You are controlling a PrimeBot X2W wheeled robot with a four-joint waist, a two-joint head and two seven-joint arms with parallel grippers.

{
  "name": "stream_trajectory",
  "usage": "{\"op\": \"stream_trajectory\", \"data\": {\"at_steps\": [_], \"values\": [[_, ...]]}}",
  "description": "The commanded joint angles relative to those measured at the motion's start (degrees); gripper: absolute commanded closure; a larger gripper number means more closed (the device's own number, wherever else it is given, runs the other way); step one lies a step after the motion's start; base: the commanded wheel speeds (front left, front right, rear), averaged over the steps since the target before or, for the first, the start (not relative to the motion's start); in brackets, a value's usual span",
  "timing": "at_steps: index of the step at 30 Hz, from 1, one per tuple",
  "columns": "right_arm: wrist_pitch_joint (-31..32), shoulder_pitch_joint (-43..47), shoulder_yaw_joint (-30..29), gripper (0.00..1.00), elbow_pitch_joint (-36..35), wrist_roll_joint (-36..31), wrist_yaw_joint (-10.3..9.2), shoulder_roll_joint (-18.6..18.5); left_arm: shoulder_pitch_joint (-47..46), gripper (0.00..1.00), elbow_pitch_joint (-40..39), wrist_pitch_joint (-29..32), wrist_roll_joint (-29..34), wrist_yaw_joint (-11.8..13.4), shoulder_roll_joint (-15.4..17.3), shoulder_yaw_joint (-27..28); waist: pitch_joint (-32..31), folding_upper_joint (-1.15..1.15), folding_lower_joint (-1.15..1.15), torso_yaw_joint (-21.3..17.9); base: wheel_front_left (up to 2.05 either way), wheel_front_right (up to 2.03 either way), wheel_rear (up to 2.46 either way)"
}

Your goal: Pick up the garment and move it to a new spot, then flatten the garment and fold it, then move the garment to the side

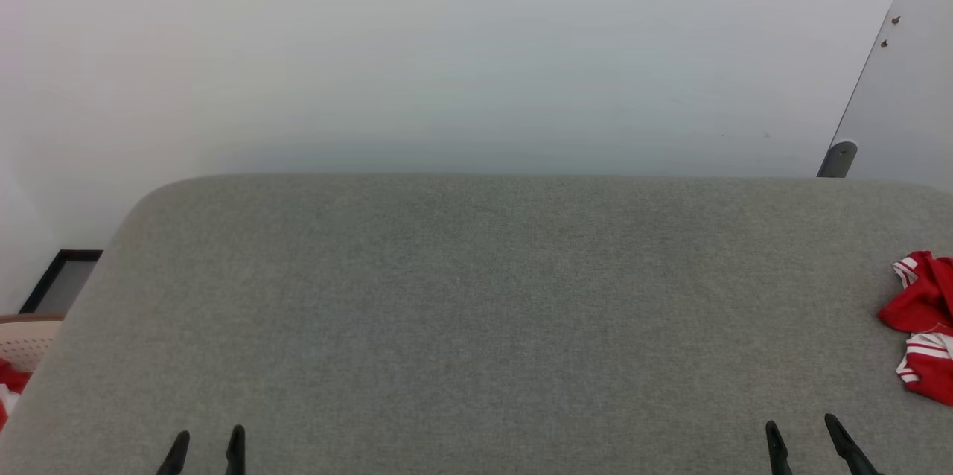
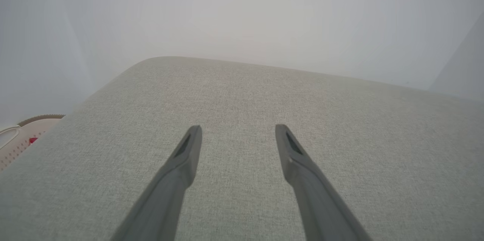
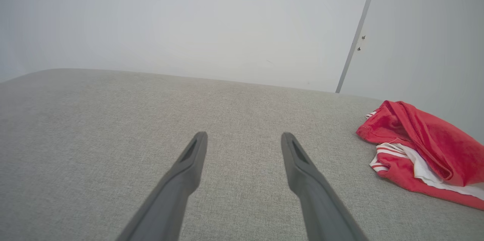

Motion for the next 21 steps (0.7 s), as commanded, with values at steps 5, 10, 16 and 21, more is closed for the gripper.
{"op": "stream_trajectory", "data": {"at_steps": [5, 10, 16, 21], "values": [[-0.22, 0.67, 0.24, 0.00, -0.58, -0.34, -0.09, -0.02, 0.75, 0.00, -0.84, -0.21, 0.18, -0.34, -0.44, 0.93, 0.04, 0.00, 0.00, 0.04, 0.00, 0.00, 0.00], [0.43, 0.16, 0.39, 1.00, 1.73, 0.20, 0.00, 0.47, 1.10, 1.00, 1.04, 0.47, -0.28, 0.03, -1.80, 0.48, 0.07, 0.00, 0.00, 0.03, 0.00, 0.00, 0.00], [2.04, -0.99, -0.07, 1.00, 2.86, 6.09, 0.00, 0.71, 0.30, 1.00, 1.56, 2.04, -4.90, 0.01, -3.00, 0.73, 0.32, 0.00, 0.00, -0.04, 0.00, 0.00, 0.00], [3.38, -2.15, -0.36, 1.00, 2.98, 12.05, -0.01, 0.85, -0.72, 1.00, 1.19, 3.39, -9.61, -0.02, -3.64, 0.98, 0.58, 0.00, 0.00, -0.11, 0.00, 0.00, 0.00]]}}
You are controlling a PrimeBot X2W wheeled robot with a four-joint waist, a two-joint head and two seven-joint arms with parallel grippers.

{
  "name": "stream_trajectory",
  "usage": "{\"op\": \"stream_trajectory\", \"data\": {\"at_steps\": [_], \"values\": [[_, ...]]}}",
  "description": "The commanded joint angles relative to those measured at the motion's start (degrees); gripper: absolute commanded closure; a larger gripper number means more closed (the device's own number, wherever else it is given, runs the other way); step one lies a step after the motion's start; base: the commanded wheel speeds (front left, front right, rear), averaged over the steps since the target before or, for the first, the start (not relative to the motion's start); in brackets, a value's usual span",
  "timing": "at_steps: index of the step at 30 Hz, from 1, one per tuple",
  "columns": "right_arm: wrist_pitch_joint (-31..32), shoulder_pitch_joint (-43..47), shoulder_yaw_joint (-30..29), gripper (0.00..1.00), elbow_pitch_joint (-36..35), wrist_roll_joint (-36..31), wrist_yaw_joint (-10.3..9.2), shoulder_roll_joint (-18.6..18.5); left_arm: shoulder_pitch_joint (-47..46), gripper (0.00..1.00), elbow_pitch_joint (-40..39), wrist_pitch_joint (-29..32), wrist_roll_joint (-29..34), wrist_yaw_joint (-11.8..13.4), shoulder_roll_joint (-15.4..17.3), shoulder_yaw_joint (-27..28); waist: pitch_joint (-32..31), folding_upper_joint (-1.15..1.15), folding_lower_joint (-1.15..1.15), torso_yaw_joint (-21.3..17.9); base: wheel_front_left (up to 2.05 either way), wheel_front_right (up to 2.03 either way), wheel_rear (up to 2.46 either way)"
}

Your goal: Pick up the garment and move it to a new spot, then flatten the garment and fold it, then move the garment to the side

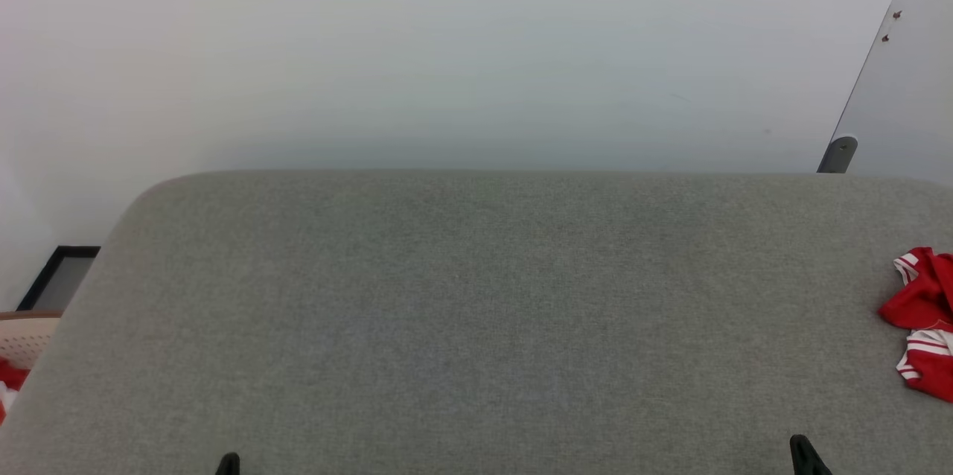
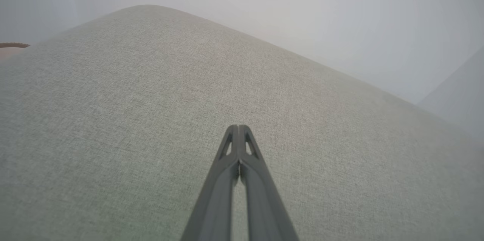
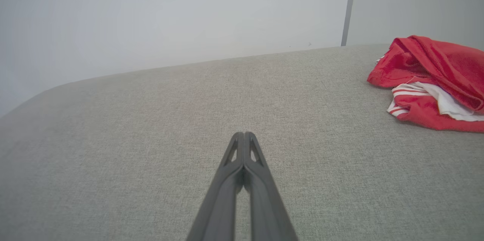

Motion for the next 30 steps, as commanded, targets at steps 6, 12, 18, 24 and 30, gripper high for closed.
{"op": "stream_trajectory", "data": {"at_steps": [6, 12, 18, 24, 30], "values": [[1.89, -3.11, -0.78, 1.00, -0.56, 9.17, -0.01, 0.16, -2.93, 1.00, -1.51, 1.91, -7.17, -0.09, -0.39, 0.78, 0.38, 0.00, 0.00, -0.11, 0.00, 0.00, 0.00], [3.32, -4.36, -1.09, 1.00, -0.36, 15.39, -0.01, 0.30, -4.04, 1.00, -1.84, 3.34, -12.08, -0.12, -1.06, 1.05, 0.69, 0.00, 0.00, -0.19, 0.00, 0.00, 0.00], [4.65, -5.58, -1.39, 1.00, -0.16, 21.14, -0.02, 0.44, -5.08, 1.00, -2.13, 4.69, -16.68, -0.16, -1.70, 1.31, 1.01, 0.00, 0.00, -0.28, 0.00, 0.00, 0.00], [5.73, -6.50, -1.64, 1.00, 0.02, 25.75, -0.02, 0.56, -5.89, 1.00, -2.36, 5.76, -20.29, -0.19, -2.20, 1.52, 1.27, 0.00, 0.00, -0.35, 0.00, 0.00, 0.00], [6.94, -7.52, -1.95, 1.00, 0.22, 30.85, -0.02, 0.67, -6.80, 1.00, -2.62, 6.96, -24.37, -0.22, -2.77, 1.77, 1.59, 0.00, 0.00, -0.44, 0.00, 0.00, 0.00]]}}
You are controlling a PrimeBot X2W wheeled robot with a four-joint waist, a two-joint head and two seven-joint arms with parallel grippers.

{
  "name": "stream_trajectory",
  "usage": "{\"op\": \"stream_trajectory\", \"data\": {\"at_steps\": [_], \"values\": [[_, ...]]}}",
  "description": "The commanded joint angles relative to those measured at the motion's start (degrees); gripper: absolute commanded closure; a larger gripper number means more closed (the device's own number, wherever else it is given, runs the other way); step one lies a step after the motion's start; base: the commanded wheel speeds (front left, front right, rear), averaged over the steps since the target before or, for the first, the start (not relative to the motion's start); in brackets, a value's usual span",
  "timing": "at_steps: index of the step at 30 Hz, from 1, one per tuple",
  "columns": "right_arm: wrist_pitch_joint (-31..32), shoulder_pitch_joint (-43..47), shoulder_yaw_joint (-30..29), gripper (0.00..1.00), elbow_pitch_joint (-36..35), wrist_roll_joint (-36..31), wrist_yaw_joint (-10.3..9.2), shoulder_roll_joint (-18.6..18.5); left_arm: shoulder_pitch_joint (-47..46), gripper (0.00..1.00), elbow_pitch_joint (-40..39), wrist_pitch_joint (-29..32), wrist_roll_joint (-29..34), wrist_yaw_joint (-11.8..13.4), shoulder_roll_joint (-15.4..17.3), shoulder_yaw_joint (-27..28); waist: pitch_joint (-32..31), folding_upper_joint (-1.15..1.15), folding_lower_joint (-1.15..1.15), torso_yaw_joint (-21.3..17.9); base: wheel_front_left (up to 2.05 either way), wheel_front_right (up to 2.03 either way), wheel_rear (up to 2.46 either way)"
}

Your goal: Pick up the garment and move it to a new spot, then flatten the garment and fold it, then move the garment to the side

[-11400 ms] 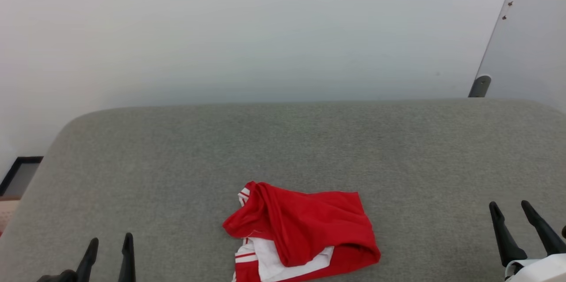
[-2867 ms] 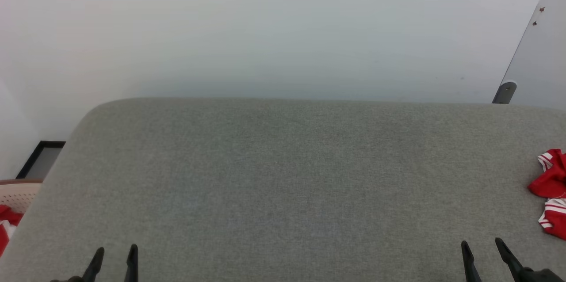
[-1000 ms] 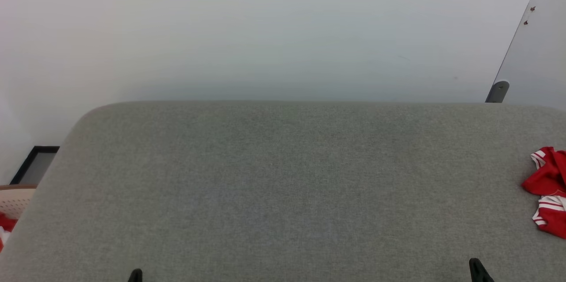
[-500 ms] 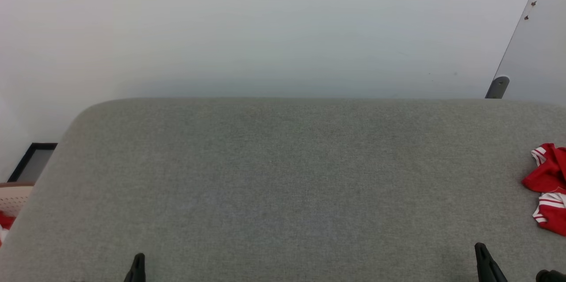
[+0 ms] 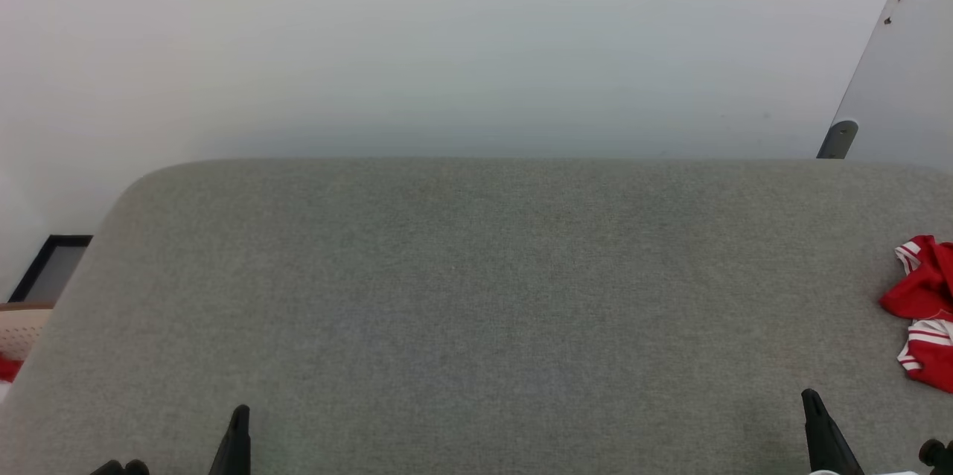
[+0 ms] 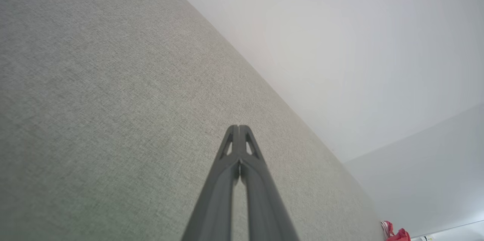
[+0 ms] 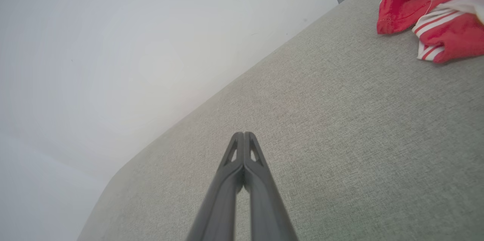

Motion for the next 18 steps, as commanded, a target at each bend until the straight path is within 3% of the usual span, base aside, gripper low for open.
{"op": "stream_trajectory", "data": {"at_steps": [1, 18], "values": [[0.38, -1.63, -0.41, 1.00, -0.48, 1.96, -0.02, -0.01, -1.50, 1.00, -0.92, 0.31, -1.64, -0.23, 0.14, 0.36, 0.08, 0.00, 0.00, -0.02, 0.00, 0.00, 0.00], [3.43, -4.23, -1.11, 1.00, 0.03, 14.80, -0.03, 0.28, -3.81, 1.00, -1.52, 3.35, -11.82, -0.32, -1.30, 0.99, 0.97, 0.00, 0.00, -0.27, 0.00, 0.00, 0.00]]}}
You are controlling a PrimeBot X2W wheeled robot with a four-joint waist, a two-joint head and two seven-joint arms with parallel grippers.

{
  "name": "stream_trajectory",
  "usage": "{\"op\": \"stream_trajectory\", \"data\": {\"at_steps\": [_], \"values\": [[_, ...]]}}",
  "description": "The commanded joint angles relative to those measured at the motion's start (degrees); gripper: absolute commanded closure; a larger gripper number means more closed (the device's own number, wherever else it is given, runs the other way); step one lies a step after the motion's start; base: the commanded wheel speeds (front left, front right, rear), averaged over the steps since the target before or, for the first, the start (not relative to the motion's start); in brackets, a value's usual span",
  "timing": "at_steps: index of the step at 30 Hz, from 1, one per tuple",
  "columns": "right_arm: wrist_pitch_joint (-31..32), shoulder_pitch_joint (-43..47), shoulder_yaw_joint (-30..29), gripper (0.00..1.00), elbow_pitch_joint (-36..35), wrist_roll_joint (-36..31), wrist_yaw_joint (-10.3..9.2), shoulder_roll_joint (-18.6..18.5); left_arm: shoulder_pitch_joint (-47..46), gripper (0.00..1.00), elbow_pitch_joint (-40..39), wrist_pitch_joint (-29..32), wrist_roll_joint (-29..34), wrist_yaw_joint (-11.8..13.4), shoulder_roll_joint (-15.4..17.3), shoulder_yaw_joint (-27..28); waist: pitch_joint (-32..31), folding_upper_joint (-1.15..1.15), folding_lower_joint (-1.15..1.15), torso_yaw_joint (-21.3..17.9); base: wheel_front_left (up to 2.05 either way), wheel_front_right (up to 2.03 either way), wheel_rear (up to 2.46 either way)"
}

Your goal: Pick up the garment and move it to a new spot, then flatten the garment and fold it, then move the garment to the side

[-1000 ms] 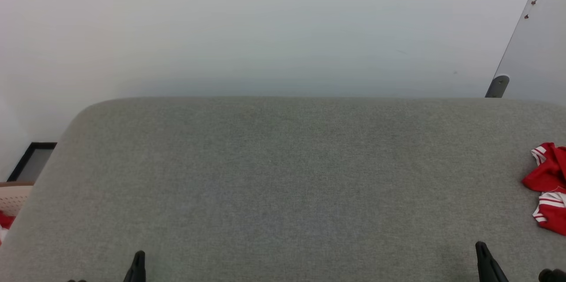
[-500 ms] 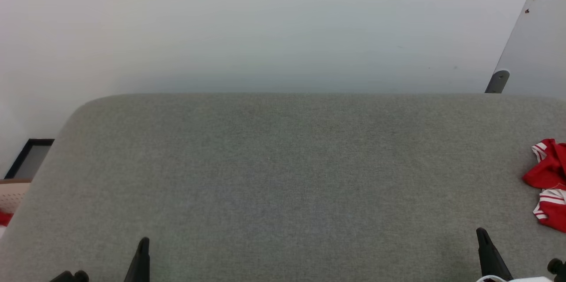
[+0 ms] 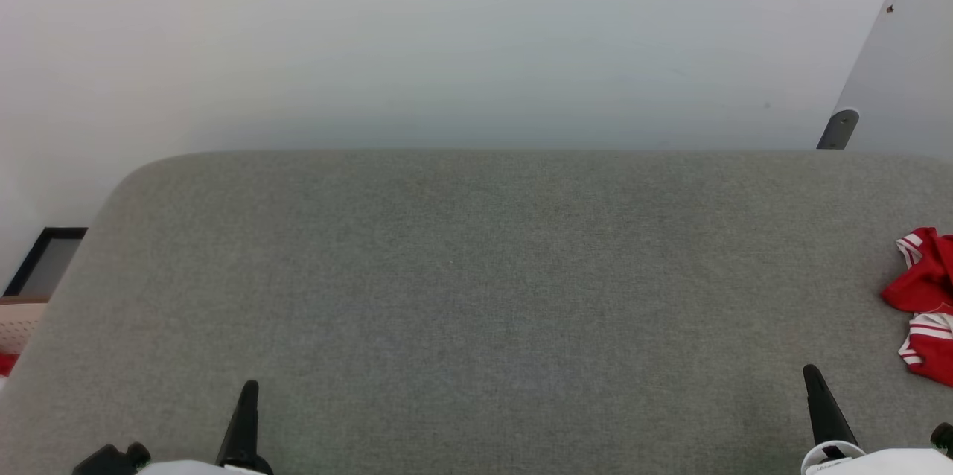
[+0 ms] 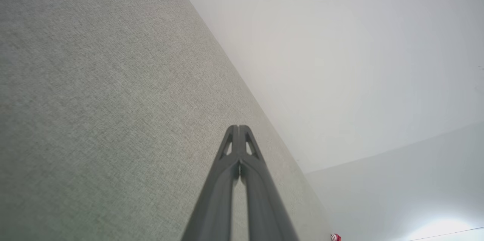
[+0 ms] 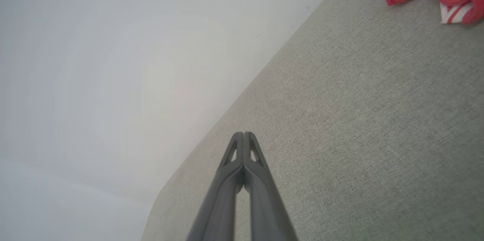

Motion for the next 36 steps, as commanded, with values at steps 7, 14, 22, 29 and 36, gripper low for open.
{"op": "stream_trajectory", "data": {"at_steps": [7, 14, 22, 29, 36], "values": [[1.32, -2.32, -0.48, 1.00, -0.19, 5.82, -0.02, 0.04, -2.14, 1.00, -0.91, 1.35, -4.67, -0.35, -0.39, 0.56, 0.40, 0.00, 0.00, -0.11, 0.00, 0.00, 0.00], [2.40, -3.15, -0.74, 1.00, 0.00, 10.35, -0.03, 0.15, -2.89, 1.00, -1.10, 2.34, -8.17, -0.38, -0.90, 0.76, 0.77, 0.00, 0.00, -0.21, 0.00, 0.00, 0.00], [3.49, -4.21, -1.02, 1.00, 0.19, 14.97, -0.03, 0.27, -3.76, 1.00, -1.34, 3.49, -11.93, -0.42, -1.45, 0.98, 1.20, 0.00, 0.00, -0.33, 0.00, 0.00, 0.00], [4.39, -4.92, -1.26, 1.00, 0.38, 18.82, -0.03, 0.38, -4.48, 1.00, -1.52, 4.38, -15.03, -0.46, -1.90, 1.15, 1.57, 0.00, 0.00, -0.43, 0.00, 0.00, 0.00], [5.29, -5.53, -1.49, 1.00, 0.53, 22.50, -0.03, 0.49, -5.03, 1.00, -1.66, 5.30, -18.01, -0.50, -2.26, 1.34, 1.94, 0.00, 0.00, -0.53, 0.00, 0.00, 0.00]]}}
